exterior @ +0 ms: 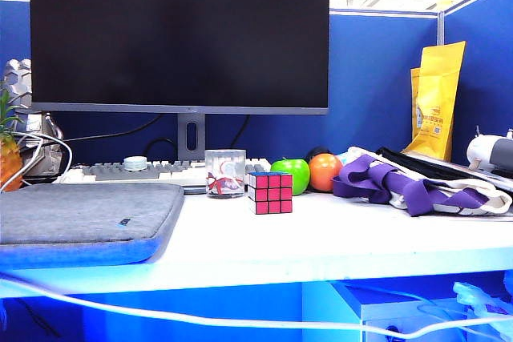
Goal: Rotate the Rubik's Cube so that its red face is facing towards you.
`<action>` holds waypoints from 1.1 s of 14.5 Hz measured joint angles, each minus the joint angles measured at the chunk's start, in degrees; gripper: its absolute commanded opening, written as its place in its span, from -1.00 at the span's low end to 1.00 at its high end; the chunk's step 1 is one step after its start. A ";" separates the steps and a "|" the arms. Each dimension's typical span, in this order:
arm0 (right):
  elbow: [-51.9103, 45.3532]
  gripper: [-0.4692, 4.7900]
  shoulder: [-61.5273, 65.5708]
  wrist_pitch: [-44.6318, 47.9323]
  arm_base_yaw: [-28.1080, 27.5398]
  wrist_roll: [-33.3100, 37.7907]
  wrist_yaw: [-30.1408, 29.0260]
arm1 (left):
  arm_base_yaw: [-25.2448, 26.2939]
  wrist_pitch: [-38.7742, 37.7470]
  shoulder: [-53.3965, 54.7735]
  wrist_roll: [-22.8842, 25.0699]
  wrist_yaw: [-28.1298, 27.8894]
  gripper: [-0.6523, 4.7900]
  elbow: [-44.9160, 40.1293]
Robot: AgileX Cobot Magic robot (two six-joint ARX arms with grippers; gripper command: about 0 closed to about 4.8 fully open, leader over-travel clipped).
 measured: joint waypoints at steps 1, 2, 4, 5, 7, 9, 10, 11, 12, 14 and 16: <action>0.00 -0.82 0.04 -0.28 0.00 -0.02 -1.20 | 0.00 -2.43 0.00 0.00 0.35 -0.67 0.02; 0.00 -0.82 0.02 0.52 0.00 0.00 -1.79 | -0.02 -4.15 0.00 0.00 0.37 -0.67 -0.24; 0.00 -0.82 0.02 1.09 0.00 0.00 -4.70 | -0.04 4.44 0.00 0.00 1.03 -0.68 -3.41; 0.00 -0.82 0.02 1.88 0.00 -0.02 -5.92 | -0.04 9.94 0.00 0.02 1.27 -0.67 -4.96; 0.00 -0.82 -0.02 3.32 0.00 0.00 -6.29 | -0.04 11.61 0.00 0.00 1.33 -0.67 -6.80; 0.00 -0.82 -0.02 3.26 0.00 0.00 -6.54 | -0.09 10.54 0.00 0.00 1.81 -0.67 -8.13; 0.00 -0.82 -0.02 3.26 0.00 0.00 -6.73 | -0.85 10.95 0.00 0.00 3.02 -0.67 -8.09; 0.00 -0.82 -0.02 3.21 0.00 0.00 -7.52 | -2.71 10.93 0.00 0.00 5.46 -0.67 -8.09; 0.00 -0.82 -0.02 3.17 0.00 0.00 -7.67 | -3.87 10.97 0.00 0.00 7.78 -0.67 -8.09; 0.00 -0.82 -0.02 3.15 0.00 0.00 -7.82 | -4.13 10.97 0.00 0.00 11.41 -0.67 -8.09; 0.00 -0.82 -0.02 2.78 0.00 -0.02 -7.85 | -3.30 10.97 0.00 0.00 11.52 -0.67 -8.11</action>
